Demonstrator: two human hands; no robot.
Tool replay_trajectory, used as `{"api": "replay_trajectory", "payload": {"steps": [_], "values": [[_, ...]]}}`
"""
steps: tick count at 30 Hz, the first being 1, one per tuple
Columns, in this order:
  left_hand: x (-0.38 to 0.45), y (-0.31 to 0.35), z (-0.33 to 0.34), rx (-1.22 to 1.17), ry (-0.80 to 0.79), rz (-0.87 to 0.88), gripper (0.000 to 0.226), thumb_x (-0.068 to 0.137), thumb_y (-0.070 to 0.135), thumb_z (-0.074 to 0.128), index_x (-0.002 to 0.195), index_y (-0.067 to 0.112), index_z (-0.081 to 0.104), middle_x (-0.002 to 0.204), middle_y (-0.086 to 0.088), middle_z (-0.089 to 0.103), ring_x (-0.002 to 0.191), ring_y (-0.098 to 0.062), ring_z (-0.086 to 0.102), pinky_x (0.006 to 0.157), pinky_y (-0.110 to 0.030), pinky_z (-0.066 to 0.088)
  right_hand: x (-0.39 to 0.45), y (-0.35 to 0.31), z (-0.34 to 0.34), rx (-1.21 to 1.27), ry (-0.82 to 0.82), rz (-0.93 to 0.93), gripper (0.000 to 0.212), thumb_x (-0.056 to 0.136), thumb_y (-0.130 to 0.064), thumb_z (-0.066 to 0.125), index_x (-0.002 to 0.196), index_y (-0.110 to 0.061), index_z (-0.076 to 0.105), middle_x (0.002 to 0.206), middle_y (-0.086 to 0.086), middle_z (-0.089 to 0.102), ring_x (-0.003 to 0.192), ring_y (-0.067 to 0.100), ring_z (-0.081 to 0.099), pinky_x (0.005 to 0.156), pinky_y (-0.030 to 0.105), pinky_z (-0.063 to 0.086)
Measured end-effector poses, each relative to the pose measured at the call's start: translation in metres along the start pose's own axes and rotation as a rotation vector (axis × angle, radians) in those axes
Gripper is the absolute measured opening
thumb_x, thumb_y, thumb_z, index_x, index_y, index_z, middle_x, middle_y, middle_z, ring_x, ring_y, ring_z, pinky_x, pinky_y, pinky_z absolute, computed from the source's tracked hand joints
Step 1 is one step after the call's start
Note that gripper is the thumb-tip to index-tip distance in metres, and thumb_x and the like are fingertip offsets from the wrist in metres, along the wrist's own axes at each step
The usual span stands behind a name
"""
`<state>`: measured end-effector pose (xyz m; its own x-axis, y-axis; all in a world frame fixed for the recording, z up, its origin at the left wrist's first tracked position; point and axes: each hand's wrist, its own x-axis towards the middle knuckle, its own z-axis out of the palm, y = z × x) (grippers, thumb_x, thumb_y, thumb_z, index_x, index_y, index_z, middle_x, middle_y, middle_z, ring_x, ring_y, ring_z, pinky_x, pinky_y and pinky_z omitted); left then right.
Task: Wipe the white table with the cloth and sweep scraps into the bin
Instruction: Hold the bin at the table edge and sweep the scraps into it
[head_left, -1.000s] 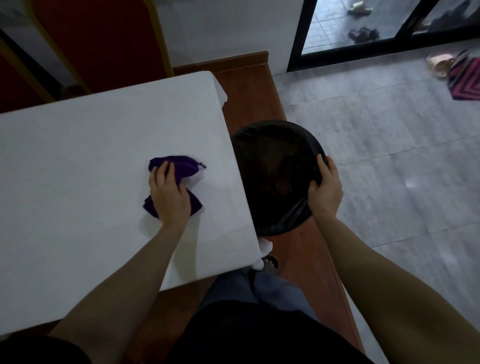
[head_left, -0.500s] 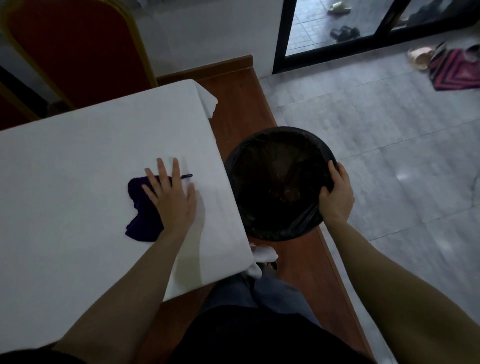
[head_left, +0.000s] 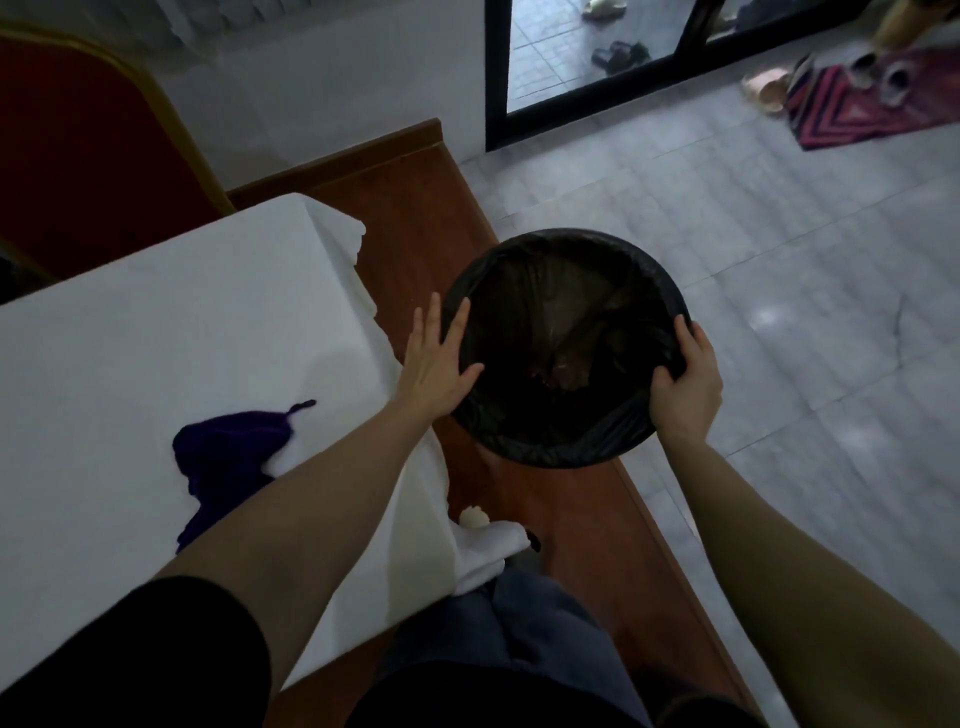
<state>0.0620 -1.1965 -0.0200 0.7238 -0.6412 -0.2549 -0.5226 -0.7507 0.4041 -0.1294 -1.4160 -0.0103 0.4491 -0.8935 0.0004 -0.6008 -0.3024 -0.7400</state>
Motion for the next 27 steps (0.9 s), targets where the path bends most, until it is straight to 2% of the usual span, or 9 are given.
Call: {"api": "replay_trajectory", "payload": {"steps": [3, 5, 7, 9, 12, 14, 18, 23, 27], "values": [[0.017, 0.004, 0.016, -0.06, -0.105, -0.085, 0.088, 0.098, 0.034, 0.056, 0.155, 0.035, -0.011, 0.162, -0.008, -0.025, 0.151, -0.035, -0.01, 0.122, -0.049, 0.015, 0.011, 0.016, 0.003, 0.041, 0.009, 0.035, 0.07, 0.084, 0.002, 0.047, 0.147, -0.03, 0.044, 0.155, -0.001, 0.037, 0.141, 0.016, 0.034, 0.111, 0.02, 0.023], [0.028, 0.003, 0.027, -0.09, -0.153, -0.098, 0.088, 0.099, 0.027, 0.055, 0.155, 0.035, -0.013, 0.161, -0.007, -0.028, 0.15, -0.037, 0.009, 0.116, -0.049, 0.031, 0.018, 0.029, 0.01, 0.067, 0.012, 0.044, 0.071, 0.083, 0.003, 0.047, 0.146, -0.03, 0.045, 0.155, 0.0, 0.038, 0.141, 0.016, 0.035, 0.111, 0.019, 0.023], [0.039, 0.001, 0.04, -0.113, -0.191, -0.11, 0.089, 0.099, 0.018, 0.053, 0.155, 0.034, -0.015, 0.161, -0.007, -0.028, 0.132, -0.039, 0.042, 0.093, -0.043, 0.049, 0.025, 0.045, 0.021, 0.074, 0.004, 0.058, 0.071, 0.083, 0.003, 0.047, 0.146, -0.03, 0.045, 0.154, -0.001, 0.038, 0.141, 0.015, 0.035, 0.111, 0.02, 0.024], [0.051, -0.001, 0.057, -0.115, -0.201, -0.137, 0.09, 0.098, 0.01, 0.051, 0.155, 0.033, -0.015, 0.162, -0.005, -0.027, 0.119, -0.039, 0.051, 0.075, -0.038, 0.048, 0.029, 0.066, 0.037, 0.084, -0.007, 0.078, 0.072, 0.082, 0.003, 0.046, 0.146, -0.03, 0.045, 0.155, -0.002, 0.038, 0.141, 0.014, 0.034, 0.111, 0.019, 0.023], [0.07, -0.011, 0.093, -0.105, -0.204, -0.184, 0.094, 0.096, 0.003, 0.052, 0.155, 0.032, -0.014, 0.162, -0.003, -0.026, 0.126, -0.039, 0.046, 0.073, -0.035, 0.043, 0.034, 0.102, 0.069, 0.119, -0.016, 0.092, 0.072, 0.082, 0.005, 0.047, 0.146, -0.028, 0.045, 0.155, 0.0, 0.038, 0.142, 0.011, 0.032, 0.109, 0.008, 0.019], [0.082, -0.02, 0.124, -0.102, -0.207, -0.218, 0.097, 0.094, 0.0, 0.054, 0.155, 0.033, -0.015, 0.162, -0.001, -0.028, 0.128, -0.04, 0.043, 0.074, -0.035, 0.043, 0.036, 0.13, 0.096, 0.128, -0.022, 0.1, 0.072, 0.08, 0.006, 0.047, 0.146, -0.024, 0.046, 0.154, 0.003, 0.039, 0.142, 0.012, 0.032, 0.108, 0.006, 0.018], [0.1, -0.041, 0.19, -0.073, -0.222, -0.29, 0.102, 0.092, -0.004, 0.055, 0.154, 0.034, -0.016, 0.16, 0.003, -0.031, 0.131, -0.041, 0.039, 0.078, -0.039, 0.05, 0.036, 0.19, 0.153, 0.117, -0.043, 0.115, 0.072, 0.079, 0.009, 0.048, 0.146, -0.019, 0.047, 0.153, 0.007, 0.04, 0.142, 0.017, 0.033, 0.105, -0.001, 0.015], [0.118, -0.069, 0.26, -0.01, -0.24, -0.353, 0.101, 0.093, -0.004, 0.054, 0.155, 0.033, -0.016, 0.161, 0.003, -0.03, 0.133, -0.039, 0.035, 0.079, -0.035, 0.047, 0.033, 0.252, 0.215, 0.066, -0.102, 0.146, 0.071, 0.084, 0.009, 0.049, 0.148, -0.02, 0.042, 0.156, 0.005, 0.036, 0.143, 0.018, 0.032, 0.107, 0.006, 0.016], [0.133, -0.093, 0.301, 0.012, -0.26, -0.381, 0.101, 0.093, -0.004, 0.054, 0.154, 0.032, -0.018, 0.16, 0.003, -0.031, 0.133, -0.039, 0.035, 0.079, -0.035, 0.048, 0.032, 0.285, 0.252, 0.043, -0.13, 0.121, 0.07, 0.086, 0.009, 0.048, 0.149, -0.019, 0.041, 0.157, 0.006, 0.034, 0.144, 0.018, 0.03, 0.103, -0.001, 0.012]]}}
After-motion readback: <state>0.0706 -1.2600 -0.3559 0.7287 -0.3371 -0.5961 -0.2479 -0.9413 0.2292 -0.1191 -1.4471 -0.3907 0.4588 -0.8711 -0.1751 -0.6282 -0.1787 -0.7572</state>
